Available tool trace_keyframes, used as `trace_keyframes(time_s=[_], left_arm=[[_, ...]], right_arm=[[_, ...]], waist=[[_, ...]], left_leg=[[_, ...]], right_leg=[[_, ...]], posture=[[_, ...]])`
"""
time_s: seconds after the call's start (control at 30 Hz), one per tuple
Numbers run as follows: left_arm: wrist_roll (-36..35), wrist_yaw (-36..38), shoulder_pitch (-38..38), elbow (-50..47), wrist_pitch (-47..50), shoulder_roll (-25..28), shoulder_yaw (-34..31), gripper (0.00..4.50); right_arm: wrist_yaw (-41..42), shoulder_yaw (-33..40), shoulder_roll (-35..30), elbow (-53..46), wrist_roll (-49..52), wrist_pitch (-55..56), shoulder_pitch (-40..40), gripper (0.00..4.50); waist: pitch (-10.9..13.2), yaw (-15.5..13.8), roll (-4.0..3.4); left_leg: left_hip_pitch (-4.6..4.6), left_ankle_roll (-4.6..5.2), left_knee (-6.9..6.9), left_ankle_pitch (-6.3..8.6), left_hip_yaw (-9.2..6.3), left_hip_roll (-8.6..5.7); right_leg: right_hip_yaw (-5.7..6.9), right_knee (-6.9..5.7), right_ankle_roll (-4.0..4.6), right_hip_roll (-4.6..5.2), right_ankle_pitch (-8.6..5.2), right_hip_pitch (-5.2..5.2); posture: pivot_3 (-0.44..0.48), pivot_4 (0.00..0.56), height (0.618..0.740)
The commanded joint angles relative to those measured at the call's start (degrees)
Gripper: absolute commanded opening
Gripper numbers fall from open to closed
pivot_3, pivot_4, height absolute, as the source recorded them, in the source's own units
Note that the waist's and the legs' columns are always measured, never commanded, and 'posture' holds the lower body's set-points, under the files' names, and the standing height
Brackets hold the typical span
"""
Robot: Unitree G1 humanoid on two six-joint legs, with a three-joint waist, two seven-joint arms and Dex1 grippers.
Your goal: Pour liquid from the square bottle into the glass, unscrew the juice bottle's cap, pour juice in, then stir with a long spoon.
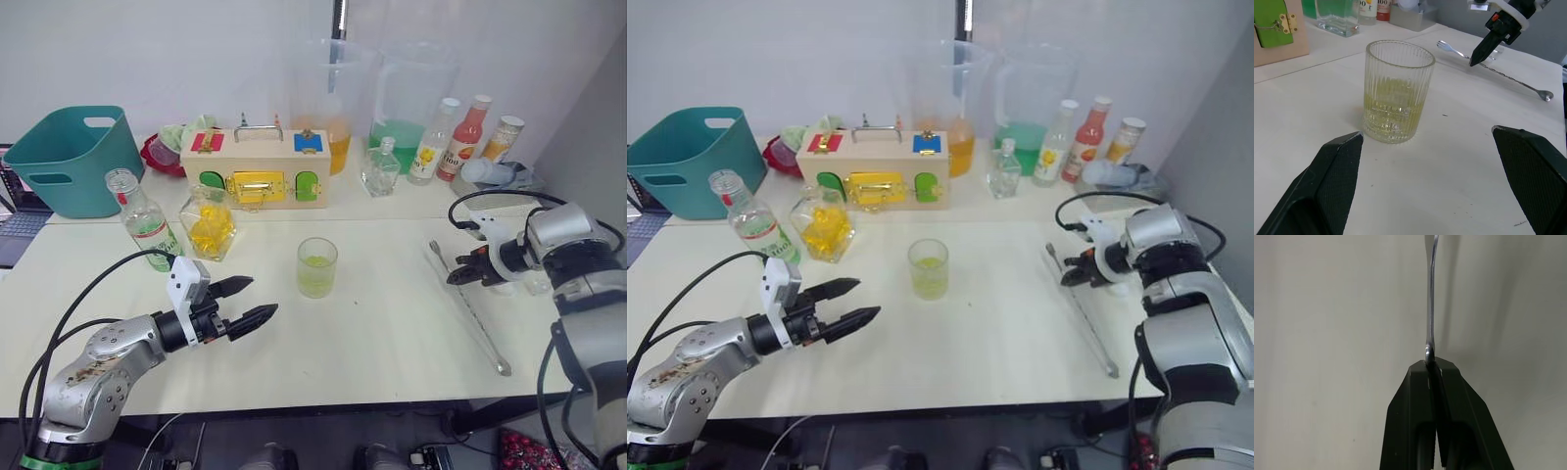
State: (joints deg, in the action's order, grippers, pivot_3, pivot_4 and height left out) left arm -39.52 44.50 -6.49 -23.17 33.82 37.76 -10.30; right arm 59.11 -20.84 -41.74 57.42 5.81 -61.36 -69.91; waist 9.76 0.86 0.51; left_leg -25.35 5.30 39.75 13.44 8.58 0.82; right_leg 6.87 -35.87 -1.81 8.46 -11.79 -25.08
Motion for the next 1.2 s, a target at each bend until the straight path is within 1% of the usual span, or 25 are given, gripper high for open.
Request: trace_keyframes(time_s=[0.03,0.17,0.3,0.4,0.43,0.47,0.6,0.63,0.77,0.83,0.9,0.97,1.07,1.13,1.2], left_arm=[[0.0,-0.3,0.6,-2.3,0.4,1.1,-0.9,4.46],[-0.8,0.0,1.6,-3.3,0.3,1.4,-1.3,4.46],[-0.3,-0.8,2.1,-3.5,0.6,1.8,-1.7,4.5],[-0.7,-0.8,2.1,-3.6,0.6,2.1,-2.1,4.5],[-0.8,-0.7,2.1,-3.5,0.7,2.2,-2.4,4.5],[-0.9,-0.6,2.1,-3.5,0.7,2.2,-2.5,4.5],[-0.7,0.6,2.6,-1.0,-0.2,3.0,-4.9,4.5],[-0.4,1.0,2.8,0.0,-0.7,3.2,-5.5,4.5],[5.4,6.0,4.8,5.3,-7.3,7.3,-6.9,4.5],[4.7,8.8,5.1,10.0,-8.4,9.4,-10.0,4.5],[5.6,12.6,6.3,14.2,-10.6,12.0,-12.3,4.5],[6.8,14.0,6.4,17.5,-12.1,13.7,-13.5,4.5],[7.9,14.8,6.1,19.9,-14.0,14.4,-14.2,4.5],[10.8,14.4,6.1,23.3,-18.1,14.8,-15.5,4.5],[12.9,13.6,6.3,26.0,-20.7,14.9,-16.2,4.5]], right_arm=[[-2.6,2.5,1.1,1.2,-1.8,3.7,-0.9,0.0],[-4.3,3.9,2.9,2.5,-3.2,5.1,-0.7,0.0],[-3.3,4.7,3.2,1.9,-3.8,5.3,-0.9,1.22],[-2.1,5.1,2.6,1.0,-4.1,4.9,-1.2,2.34],[-1.8,5.2,2.1,0.4,-4.3,5.3,-1.2,2.59],[-1.6,5.3,1.8,0.0,-4.5,5.6,-1.3,2.93],[3.0,6.8,-3.6,-7.3,-3.8,10.8,0.4,4.35],[3.8,7.2,-4.5,-8.8,-3.4,10.9,1.0,4.43],[8.0,13.2,-9.2,-18.9,0.5,19.3,8.6,4.43],[10.3,17.4,-12.0,-26.3,3.5,22.3,15.6,4.43],[10.6,23.0,-13.7,-32.6,6.5,25.4,23.3,4.43],[7.8,30.1,-12.4,-35.8,9.2,32.6,29.8,4.43],[4.2,35.5,-11.1,-38.3,10.0,40.6,35.6,4.43],[-0.9,40.3,-10.1,-39.2,10.3,41.8,40.5,4.43],[-2.7,44.1,-9.1,-38.8,11.5,44.5,44.2,4.43]], waist=[[0.0,0.0,0.0],[0.0,-0.1,-0.01],[0.0,-0.1,-0.01],[0.0,0.0,-0.01],[0.0,0.0,-0.01],[0.0,0.0,-0.01],[0.0,-0.2,-0.05],[0.0,-0.2,-0.05],[0.0,-0.1,-0.02],[0.0,-0.2,-0.03],[0.0,-0.2,-0.03],[0.0,-0.3,-0.04],[0.0,-0.2,-0.05],[0.0,-0.3,-0.04],[0.0,-0.5,-0.02]], left_leg=[[0.0,-0.01,-0.01,-0.01,0.0,0.0],[0.0,-0.05,0.0,0.01,0.0,-0.01],[0.0,-0.16,0.0,0.06,-0.01,-0.01],[0.0,-0.15,0.0,0.06,-0.01,0.0],[0.0,-0.15,0.0,0.05,-0.01,-0.01],[0.0,-0.15,0.0,0.05,-0.01,0.0],[-0.01,-0.16,0.0,0.06,-0.01,-0.03],[-0.01,-0.16,0.0,0.06,-0.01,-0.02],[0.06,-0.2,-0.03,0.09,-0.02,0.01],[0.06,-0.25,-0.05,0.12,0.02,0.01],[0.06,-0.26,-0.04,0.12,0.01,0.03],[0.05,-0.26,-0.05,0.12,0.03,0.02],[0.06,-0.37,-0.04,0.19,0.06,0.01],[0.07,-0.41,-0.02,0.2,0.07,0.01],[0.09,-0.43,-0.02,0.21,0.05,0.02]], right_leg=[[0.0,0.0,0.0,0.0,0.0,-0.01],[-0.01,-0.01,0.0,0.0,0.0,0.01],[0.0,0.0,0.0,-0.01,0.0,0.02],[0.0,-0.01,0.0,-0.01,0.0,0.02],[0.0,-0.01,0.0,-0.01,0.0,0.02],[0.0,-0.01,0.0,-0.02,0.0,0.02],[-0.01,0.0,-0.01,0.0,-0.01,0.01],[-0.01,0.0,-0.01,0.0,-0.01,0.0],[0.02,-0.01,-0.01,-0.04,-0.01,0.02],[0.02,0.01,-0.01,-0.02,-0.01,0.0],[0.04,0.0,-0.02,-0.02,-0.02,0.0],[0.04,0.02,-0.02,0.02,-0.02,-0.02],[0.02,0.08,-0.05,0.06,-0.03,0.02],[0.02,0.06,-0.05,0.07,-0.03,0.01],[0.01,0.03,-0.04,0.09,-0.03,0.02]], posture=[[0.0,0.15,0.733],[0.0,0.15,0.733],[0.0,0.15,0.733],[0.0,0.15,0.733],[0.0,0.15,0.733],[0.0,0.15,0.733],[0.0,0.15,0.733],[0.0,0.15,0.733],[0.0,0.15,0.733],[0.0,0.15,0.733],[0.0,0.15,0.733],[0.0,0.15,0.733],[0.0,0.15,0.733],[0.0,0.15,0.733],[0.0,0.15,0.733]])
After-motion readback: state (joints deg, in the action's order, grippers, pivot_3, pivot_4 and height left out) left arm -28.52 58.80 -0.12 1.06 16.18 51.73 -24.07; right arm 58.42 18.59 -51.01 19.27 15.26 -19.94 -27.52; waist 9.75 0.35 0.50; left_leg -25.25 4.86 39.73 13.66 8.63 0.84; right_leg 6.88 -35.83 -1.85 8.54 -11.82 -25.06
